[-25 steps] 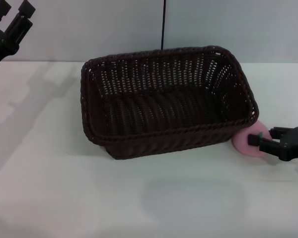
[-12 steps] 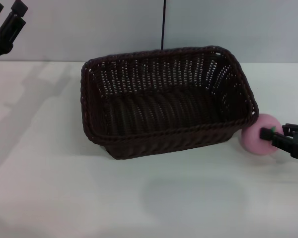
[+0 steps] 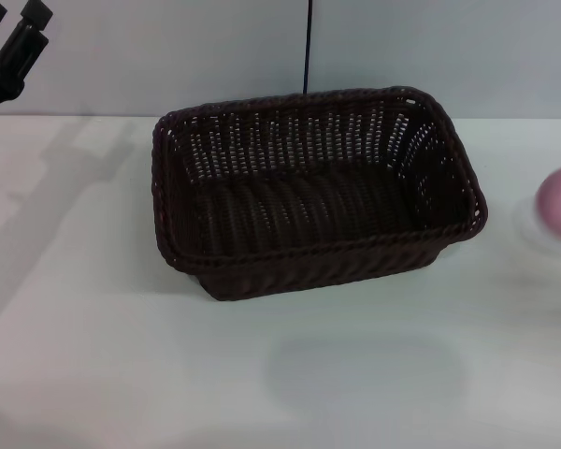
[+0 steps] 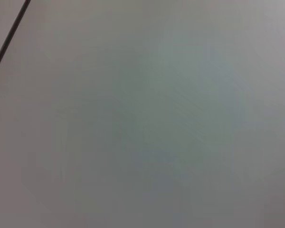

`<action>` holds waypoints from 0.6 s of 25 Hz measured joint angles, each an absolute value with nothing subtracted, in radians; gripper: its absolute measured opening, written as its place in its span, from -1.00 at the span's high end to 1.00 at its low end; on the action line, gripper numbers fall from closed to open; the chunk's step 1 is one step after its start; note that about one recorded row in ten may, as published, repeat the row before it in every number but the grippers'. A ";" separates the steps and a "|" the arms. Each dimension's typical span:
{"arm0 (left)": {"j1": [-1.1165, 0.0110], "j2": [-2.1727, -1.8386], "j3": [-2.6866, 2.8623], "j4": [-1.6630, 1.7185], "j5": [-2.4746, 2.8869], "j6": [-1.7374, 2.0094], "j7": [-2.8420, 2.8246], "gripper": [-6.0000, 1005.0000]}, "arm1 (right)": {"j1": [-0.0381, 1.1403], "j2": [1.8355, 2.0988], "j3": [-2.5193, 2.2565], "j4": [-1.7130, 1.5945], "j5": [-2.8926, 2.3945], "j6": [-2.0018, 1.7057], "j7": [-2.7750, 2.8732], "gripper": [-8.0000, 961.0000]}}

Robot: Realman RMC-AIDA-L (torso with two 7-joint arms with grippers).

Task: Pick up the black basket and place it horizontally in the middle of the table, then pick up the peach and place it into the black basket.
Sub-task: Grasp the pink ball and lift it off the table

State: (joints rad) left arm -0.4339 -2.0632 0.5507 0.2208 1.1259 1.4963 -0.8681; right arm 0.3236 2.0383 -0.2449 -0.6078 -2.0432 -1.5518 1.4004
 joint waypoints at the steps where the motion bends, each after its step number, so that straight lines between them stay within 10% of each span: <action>1: -0.432 -2.063 0.550 0.221 1.126 1.498 -0.868 -0.45 | 0.316 2.035 -0.200 -0.609 -1.968 -1.601 1.397 0.53; 15: -0.423 -2.066 0.542 0.207 1.126 1.508 -0.867 -0.45 | 0.419 2.035 -0.243 -0.579 -1.650 -1.776 1.375 0.74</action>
